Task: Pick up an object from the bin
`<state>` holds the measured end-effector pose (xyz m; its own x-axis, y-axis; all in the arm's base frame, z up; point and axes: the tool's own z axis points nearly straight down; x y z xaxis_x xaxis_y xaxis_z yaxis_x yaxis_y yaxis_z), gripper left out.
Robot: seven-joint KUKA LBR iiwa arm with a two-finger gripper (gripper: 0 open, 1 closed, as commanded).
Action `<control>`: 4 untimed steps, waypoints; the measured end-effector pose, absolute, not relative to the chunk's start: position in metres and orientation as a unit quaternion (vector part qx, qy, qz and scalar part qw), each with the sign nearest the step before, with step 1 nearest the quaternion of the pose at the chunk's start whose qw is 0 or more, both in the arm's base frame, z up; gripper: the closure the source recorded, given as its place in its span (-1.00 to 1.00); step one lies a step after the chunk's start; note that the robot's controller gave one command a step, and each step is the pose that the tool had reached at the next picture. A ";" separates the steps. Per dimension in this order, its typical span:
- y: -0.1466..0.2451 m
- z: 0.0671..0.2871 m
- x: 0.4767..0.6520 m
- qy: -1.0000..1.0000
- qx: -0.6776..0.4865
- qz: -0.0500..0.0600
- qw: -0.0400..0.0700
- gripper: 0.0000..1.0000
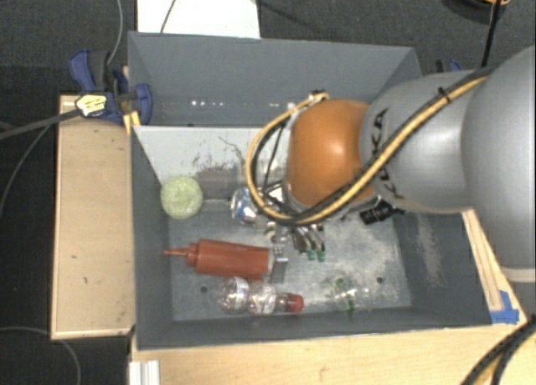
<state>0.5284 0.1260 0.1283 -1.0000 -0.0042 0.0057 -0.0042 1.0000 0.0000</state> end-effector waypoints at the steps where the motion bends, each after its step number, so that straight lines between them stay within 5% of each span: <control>1: 0.126 0.133 0.530 -1.000 0.000 -0.001 -0.001 -1.00; 2: 0.135 0.109 0.528 -1.000 0.028 -0.001 -0.001 -1.00; 3: 0.174 0.079 0.524 -1.000 0.010 -0.002 -0.008 1.00; 4: 0.174 0.078 0.524 -1.000 0.010 -0.002 -0.008 1.00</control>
Offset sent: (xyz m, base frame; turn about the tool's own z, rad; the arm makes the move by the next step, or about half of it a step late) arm -0.0063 0.0209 -0.0555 -0.1258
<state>0.5236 0.1737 0.0784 -0.9997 -0.0198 -0.0151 -0.0198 0.9998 0.0038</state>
